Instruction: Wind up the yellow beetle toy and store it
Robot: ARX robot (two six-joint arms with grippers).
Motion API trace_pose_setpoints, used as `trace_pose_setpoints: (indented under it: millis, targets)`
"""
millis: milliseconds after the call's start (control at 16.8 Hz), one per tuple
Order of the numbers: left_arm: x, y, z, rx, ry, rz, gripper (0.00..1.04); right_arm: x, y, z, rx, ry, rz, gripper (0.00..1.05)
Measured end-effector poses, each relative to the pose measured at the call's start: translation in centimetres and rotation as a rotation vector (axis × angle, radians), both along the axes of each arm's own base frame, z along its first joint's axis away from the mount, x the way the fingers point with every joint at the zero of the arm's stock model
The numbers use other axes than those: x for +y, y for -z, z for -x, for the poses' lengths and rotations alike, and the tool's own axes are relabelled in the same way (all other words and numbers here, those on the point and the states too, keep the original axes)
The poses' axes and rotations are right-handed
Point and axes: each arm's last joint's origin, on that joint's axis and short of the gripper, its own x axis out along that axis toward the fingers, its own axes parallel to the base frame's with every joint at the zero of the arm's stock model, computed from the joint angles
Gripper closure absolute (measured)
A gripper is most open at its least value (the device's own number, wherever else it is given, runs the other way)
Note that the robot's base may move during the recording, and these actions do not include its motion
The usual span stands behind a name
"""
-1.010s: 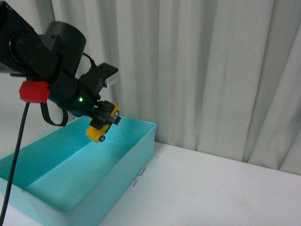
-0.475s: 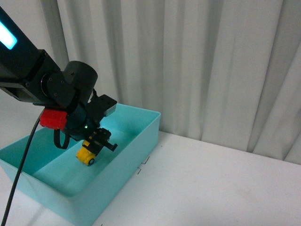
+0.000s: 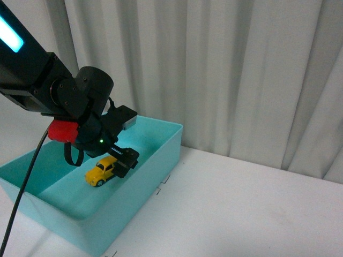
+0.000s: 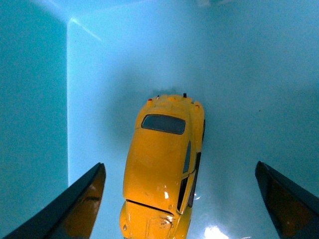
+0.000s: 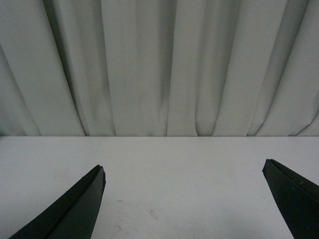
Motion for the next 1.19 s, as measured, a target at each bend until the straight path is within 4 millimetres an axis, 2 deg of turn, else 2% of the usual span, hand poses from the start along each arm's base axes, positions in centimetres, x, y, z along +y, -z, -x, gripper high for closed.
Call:
trace_pose_setpoints:
  millis: [59,119,297,416,475,535,594,654,713,773,891,951,1070,1189]
  targets:
    - [0.1,-0.6,0.2,-0.029,0.005,0.020,0.06,0.0,0.0,0.0,0.000,0.000,0.000,0.07]
    - [0.3,-1.7,0.6,-0.073,0.013,0.040,0.07,0.0,0.0,0.0,0.000,0.000,0.000,0.07]
    - [0.7,-6.8,2.6,-0.221,0.041,0.041,0.07,0.0,0.0,0.0,0.000,0.000,0.000,0.07]
    - [0.1,-9.3,4.8,-0.287,0.099,0.054,0.07,0.0,0.0,0.0,0.000,0.000,0.000,0.07]
    - [-0.6,-11.2,6.5,-0.345,0.136,0.061,0.07,0.0,0.0,0.0,0.000,0.000,0.000,0.07]
    - [-1.5,-12.6,8.0,-0.635,0.171,0.099,0.18,0.0,0.0,0.0,0.000,0.000,0.000,0.07]
    - [-2.7,-13.2,10.6,-0.801,0.160,0.156,0.28,0.0,0.0,0.0,0.000,0.000,0.000,0.07]
    - [-3.9,-13.6,13.6,-0.924,0.150,0.221,0.41,0.0,0.0,0.0,0.000,0.000,0.000,0.07]
    - [-4.7,-13.9,15.4,-1.000,0.152,0.257,0.54,0.0,0.0,0.0,0.000,0.000,0.000,0.07]
    - [-5.0,-13.3,16.5,-1.010,0.137,0.274,0.64,0.0,0.0,0.0,0.000,0.000,0.000,0.07]
    - [-5.6,-10.3,18.4,-0.935,0.101,0.301,0.90,0.0,0.0,0.0,0.000,0.000,0.000,0.07]
    - [-5.9,-9.9,19.3,-0.943,0.098,0.309,1.02,0.0,0.0,0.0,0.000,0.000,0.000,0.07]
    - [-6.3,-9.8,20.6,-0.980,0.110,0.310,1.03,0.0,0.0,0.0,0.000,0.001,0.000,0.07]
    - [-7.5,-8.7,21.8,-0.956,0.111,0.316,1.03,0.0,0.0,0.0,0.000,0.000,0.000,0.07]
